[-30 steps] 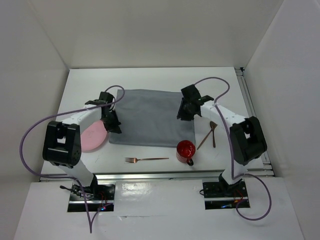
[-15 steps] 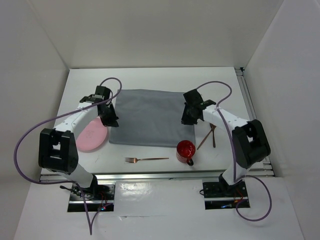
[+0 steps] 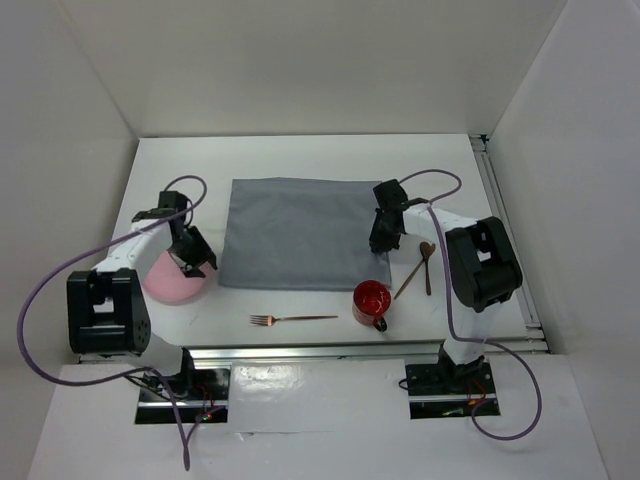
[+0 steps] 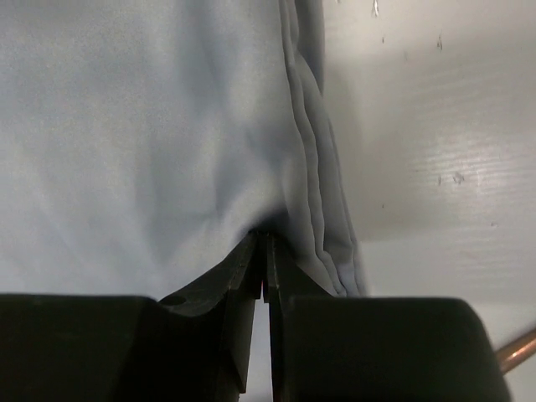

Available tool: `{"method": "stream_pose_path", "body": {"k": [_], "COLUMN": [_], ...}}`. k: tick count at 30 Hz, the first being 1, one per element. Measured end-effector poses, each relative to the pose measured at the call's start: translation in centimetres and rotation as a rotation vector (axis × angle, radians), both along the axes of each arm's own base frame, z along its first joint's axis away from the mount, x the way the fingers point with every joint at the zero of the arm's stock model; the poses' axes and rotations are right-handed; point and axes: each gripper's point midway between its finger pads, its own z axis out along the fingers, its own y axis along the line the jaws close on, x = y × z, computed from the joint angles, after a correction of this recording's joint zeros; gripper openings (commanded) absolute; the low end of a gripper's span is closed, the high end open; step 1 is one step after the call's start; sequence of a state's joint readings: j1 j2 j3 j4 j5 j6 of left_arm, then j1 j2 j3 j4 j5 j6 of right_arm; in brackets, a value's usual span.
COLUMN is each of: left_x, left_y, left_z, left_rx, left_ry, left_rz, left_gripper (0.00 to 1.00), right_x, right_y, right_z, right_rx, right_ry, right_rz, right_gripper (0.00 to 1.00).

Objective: Set the dinner table for one person

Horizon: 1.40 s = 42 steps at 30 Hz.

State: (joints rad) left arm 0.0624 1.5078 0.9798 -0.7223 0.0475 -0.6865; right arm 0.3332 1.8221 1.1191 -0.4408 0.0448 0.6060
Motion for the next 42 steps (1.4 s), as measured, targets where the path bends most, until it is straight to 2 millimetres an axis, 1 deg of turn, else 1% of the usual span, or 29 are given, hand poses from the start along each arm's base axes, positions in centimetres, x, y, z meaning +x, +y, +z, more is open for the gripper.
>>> {"method": "stream_pose_path", "body": {"k": [3,5,6,7,8,9,11,14,15,17,20,23,24,27,30,31,32,33,36,39,41,42], "left_x": [0.0,0.0,-0.2,-0.4,-0.6,-0.9,-1.4,-2.9,-3.7,-5.2,-6.7,-7.5,-7.9,-8.3,-7.8,-7.4,-7.0,-6.1,-4.7,-4.4,-4.1,-3.8], "left_y": [2.5,4.0,4.7,5.3,5.9,6.4,7.3,9.4,10.2,11.1,11.3,10.4,10.2,9.4,8.7,8.7,8.7,8.6,8.8,9.1,9.4,9.5], "left_z": [1.5,2.5,2.8,3.0,3.2,3.3,3.4,3.5,3.5,3.2,2.4,0.9,0.2,-2.1,-3.9,-4.1,-4.1,-3.7,-3.0,-2.1,-0.7,0.4], "left_rx": [0.005,0.015,0.019,0.025,0.028,0.031,0.041,0.084,0.098,0.11,0.094,0.026,0.004,-0.065,-0.128,-0.14,-0.152,-0.184,-0.199,-0.185,-0.161,-0.147], "left_ry": [-0.05,-0.081,-0.089,-0.093,-0.093,-0.089,-0.079,-0.063,-0.056,-0.034,0.003,0.039,0.059,0.127,0.177,0.167,0.16,0.125,0.061,0.023,-0.025,-0.062], "left_rz": [0.091,0.145,0.171,0.195,0.216,0.237,0.29,0.4,0.452,0.525,0.584,0.615,0.621,0.635,0.642,0.648,0.655,0.662,0.65,0.649,0.645,0.637], "left_gripper": [0.67,0.7,0.73,0.76,0.76,0.76,0.76,0.76,0.76,0.78,0.81,0.81,0.76,0.68,0.48,0.24,0.12,0.0,0.0,0.0,0.0,0.0], "right_x": [0.6,1.0,1.3,1.5,1.6,1.8,2.0,2.2,2.4,2.6,2.7,2.7,2.7,2.6,2.2,2.1,2.0,1.9,1.4,1.2,0.9,0.5], "right_y": [0.1,0.2,0.3,0.3,0.3,0.3,0.4,0.5,0.6,0.7,0.9,0.8,0.8,0.6,0.3,0.1,0.0,-0.1,-0.5,-0.9,-1.1,-1.3], "right_z": [0.0,0.1,0.2,0.3,0.4,0.5,0.9,2.9,3.8,6.0,9.0,10.5,10.7,11.0,10.9,11.0,11.1,11.2,11.7,12.2,12.3,12.3], "right_rx": [0.012,0.016,0.018,0.018,0.019,0.019,0.022,0.031,0.038,0.052,0.083,0.1,0.103,0.108,0.108,0.106,0.105,0.104,0.102,0.098,0.092,0.09], "right_ry": [-0.013,-0.021,-0.026,-0.031,-0.034,-0.037,-0.049,-0.094,-0.118,-0.171,-0.242,-0.276,-0.28,-0.285,-0.278,-0.275,-0.275,-0.279,-0.289,-0.302,-0.311,-0.313], "right_rz": [0.003,0.014,0.019,0.023,0.025,0.028,0.036,0.055,0.058,0.069,0.078,0.079,0.079,0.078,0.078,0.077,0.078,0.077,0.077,0.068,0.063,0.061], "right_gripper": [0.16,0.16,0.18,0.21,0.25,0.36,0.49,0.62,0.64,0.69,0.7,0.7,0.7,0.7,0.71,0.71,0.71,0.71,0.71,0.71,0.71,0.71]}}
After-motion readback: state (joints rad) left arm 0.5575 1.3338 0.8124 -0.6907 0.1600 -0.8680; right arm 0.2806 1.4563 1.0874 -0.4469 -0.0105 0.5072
